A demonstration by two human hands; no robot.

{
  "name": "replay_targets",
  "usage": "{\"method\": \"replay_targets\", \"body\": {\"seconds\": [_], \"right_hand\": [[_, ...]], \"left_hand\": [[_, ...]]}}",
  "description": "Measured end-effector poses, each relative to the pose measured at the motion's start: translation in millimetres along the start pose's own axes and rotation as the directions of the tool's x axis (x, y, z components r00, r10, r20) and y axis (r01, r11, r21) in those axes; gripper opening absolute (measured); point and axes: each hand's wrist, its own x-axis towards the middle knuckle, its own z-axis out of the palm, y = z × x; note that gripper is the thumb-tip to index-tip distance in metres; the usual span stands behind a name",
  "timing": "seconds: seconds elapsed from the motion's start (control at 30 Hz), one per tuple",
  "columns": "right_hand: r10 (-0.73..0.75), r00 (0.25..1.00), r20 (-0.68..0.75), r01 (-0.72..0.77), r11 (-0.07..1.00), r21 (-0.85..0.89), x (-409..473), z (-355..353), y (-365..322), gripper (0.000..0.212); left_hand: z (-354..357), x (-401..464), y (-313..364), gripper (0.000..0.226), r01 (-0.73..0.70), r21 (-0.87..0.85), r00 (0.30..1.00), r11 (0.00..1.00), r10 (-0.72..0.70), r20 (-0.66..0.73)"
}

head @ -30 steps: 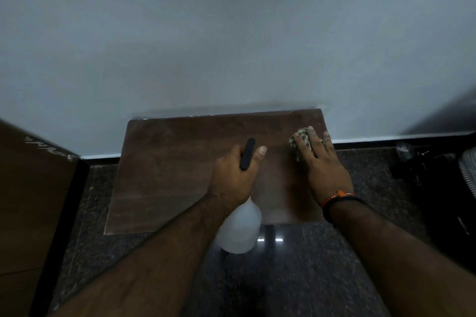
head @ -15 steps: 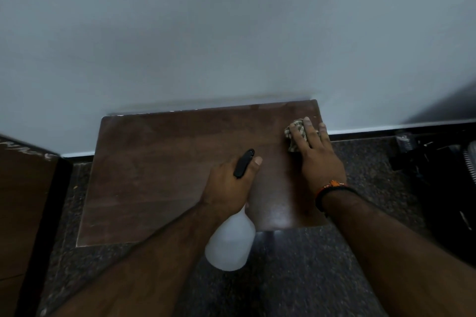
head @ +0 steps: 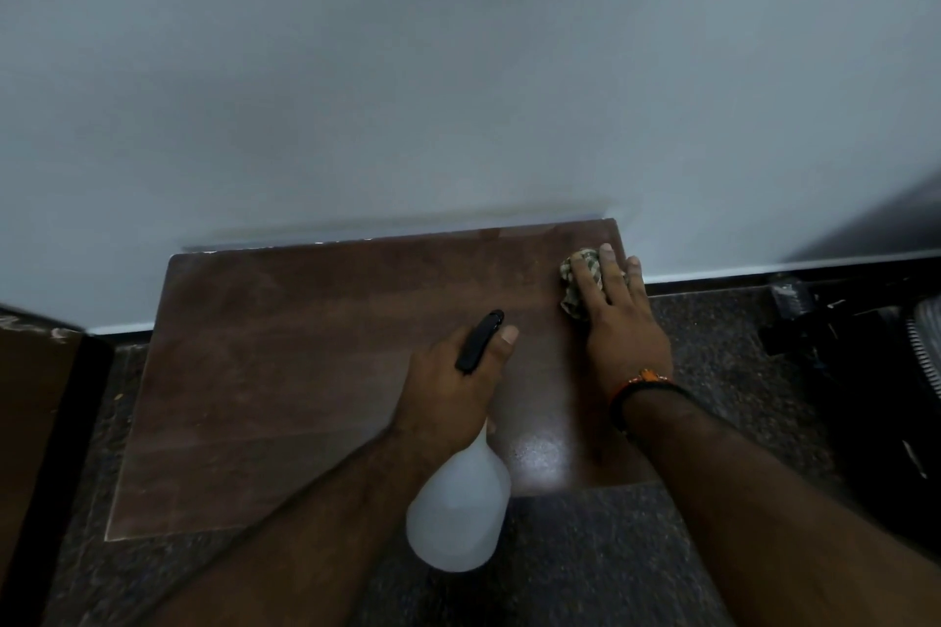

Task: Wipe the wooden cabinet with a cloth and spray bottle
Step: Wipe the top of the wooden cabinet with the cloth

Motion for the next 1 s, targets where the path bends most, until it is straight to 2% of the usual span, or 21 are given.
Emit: {"method": "replay_targets", "body": {"seconds": [0.17,0.33,0.4,0.5,0.6,0.77,1.0], "right_hand": [[-0.014,0.999,-0.041,0.018,0.994,0.110,17,17,3,0.065],[-0.060,0.997,-0.045,0.060,0.998,0.001,30,25,5,0.064],[-0.070,0.997,-0.043,0.071,0.997,0.010,37,26,6,0.059],[0.009,0.998,-0.055,-0.004,0.997,0.081,50,32,5,0.056],[0.083,0.993,-0.085,-0.074,0.992,0.107,61,37,-2,0.055],[0.133,0.979,-0.155,-0.117,0.987,0.109,64,44,-15,0.060],[0.035,0.987,-0.155,-0.017,0.993,0.118,68,60,-79,0.055]], "left_hand": [[0,3,0,0.070,-0.012,0.042,1.000,0.999,0.013,-0.027],[0,5,-3,0.071,-0.008,0.031,1.000,0.999,0.008,-0.016],[2,6,-5,0.074,-0.013,0.039,1.000,0.999,0.013,-0.018],[1,8,-10,0.079,-0.022,0.058,0.999,0.998,0.023,-0.022],[-2,11,-14,0.073,-0.021,0.052,0.999,0.998,0.023,-0.037],[-13,11,-17,0.078,-0.036,0.020,0.997,0.999,0.037,-0.063],[-36,12,-25,0.079,-0.054,0.008,0.992,0.999,0.054,-0.112]]}}
